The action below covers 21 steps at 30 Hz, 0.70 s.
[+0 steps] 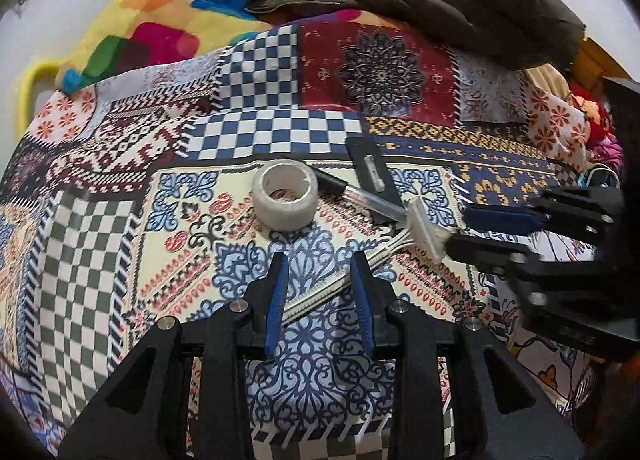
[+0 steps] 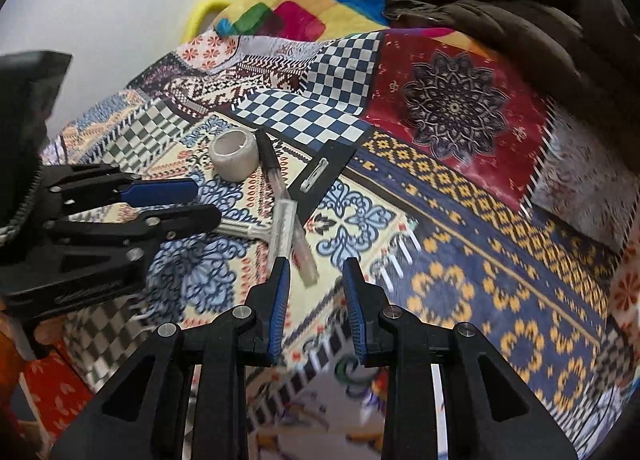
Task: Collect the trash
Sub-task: 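Grasp the white razor with the left tool while the right tool grasps a clear black-capped pen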
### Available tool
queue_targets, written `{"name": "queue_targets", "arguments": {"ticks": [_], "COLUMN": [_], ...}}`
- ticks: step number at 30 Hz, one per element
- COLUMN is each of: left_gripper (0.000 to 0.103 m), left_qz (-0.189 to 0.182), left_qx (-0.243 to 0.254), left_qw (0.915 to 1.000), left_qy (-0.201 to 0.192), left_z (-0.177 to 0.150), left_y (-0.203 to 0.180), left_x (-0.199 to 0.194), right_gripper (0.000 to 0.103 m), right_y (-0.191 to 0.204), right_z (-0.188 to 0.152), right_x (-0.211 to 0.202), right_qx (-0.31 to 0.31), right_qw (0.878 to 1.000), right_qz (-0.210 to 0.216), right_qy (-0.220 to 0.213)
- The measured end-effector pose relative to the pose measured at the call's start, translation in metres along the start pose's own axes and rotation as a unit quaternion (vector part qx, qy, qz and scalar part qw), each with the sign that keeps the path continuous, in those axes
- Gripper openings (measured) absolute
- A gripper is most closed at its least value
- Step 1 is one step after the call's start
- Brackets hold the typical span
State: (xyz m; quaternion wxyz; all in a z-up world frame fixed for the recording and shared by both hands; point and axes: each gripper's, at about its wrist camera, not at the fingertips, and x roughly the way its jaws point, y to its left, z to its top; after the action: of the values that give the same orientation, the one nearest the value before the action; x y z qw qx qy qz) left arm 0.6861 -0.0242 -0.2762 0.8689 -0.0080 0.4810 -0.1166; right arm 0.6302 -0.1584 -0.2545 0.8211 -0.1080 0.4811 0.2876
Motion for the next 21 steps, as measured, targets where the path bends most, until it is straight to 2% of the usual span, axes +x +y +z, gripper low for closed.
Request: {"name": "queue_targets", "arguments": {"ticks": [2,6,9,10,11,12,14,16,21], "left_gripper": [0.031,0.031,0.031,0.027,0.019,0.018,0.01,0.008,0.008], "left_qz": [-0.01,-0.033,-0.02,-0.016,-0.005,0.006,0.012,0.011,-0.005], "left_qx": [0.0,-0.008,0.007,0.009,0.014,0.019,0.017,0.009,-0.02], "left_qw": [0.9999,0.9993,0.9997,0.9998,0.9998,0.9997,0.9997,0.9997,0.9992], "left_qy": [0.001,0.015,0.012,0.013,0.013,0.013,0.016,0.019,0.034], "left_z": [0.001,-0.002,-0.006,-0.007,-0.01,-0.013,-0.02,-0.028,-0.052], "left_y": [0.003,0.006,0.0,-0.002,-0.005,-0.008,-0.012,-0.014,-0.021], "left_x": [0.001,0.004,0.0,0.0,-0.001,-0.003,-0.007,-0.011,-0.026], "right_gripper": [0.016,0.012,0.01,0.009,0.008,0.008,0.008,0.008,0.008], "right_y": [0.001,-0.004,-0.004,-0.001,0.003,0.004,0.007,0.009,0.011], "right_z": [0.003,0.01,0.011,0.009,0.008,0.007,0.001,-0.008,-0.045], "right_x": [0.003,0.009,0.015,0.015,0.015,0.015,0.011,0.005,-0.02], "right_qx": [-0.008,-0.005,-0.002,-0.006,-0.013,-0.014,-0.005,-0.002,0.007], "right_qw": [1.0,1.0,0.999,0.999,0.999,0.999,0.998,0.999,0.999], "right_qz": [0.004,0.023,0.05,0.046,0.044,0.043,0.047,0.039,0.022], "right_qy": [-0.002,0.004,0.016,0.016,0.02,0.023,0.029,0.027,0.043]}}
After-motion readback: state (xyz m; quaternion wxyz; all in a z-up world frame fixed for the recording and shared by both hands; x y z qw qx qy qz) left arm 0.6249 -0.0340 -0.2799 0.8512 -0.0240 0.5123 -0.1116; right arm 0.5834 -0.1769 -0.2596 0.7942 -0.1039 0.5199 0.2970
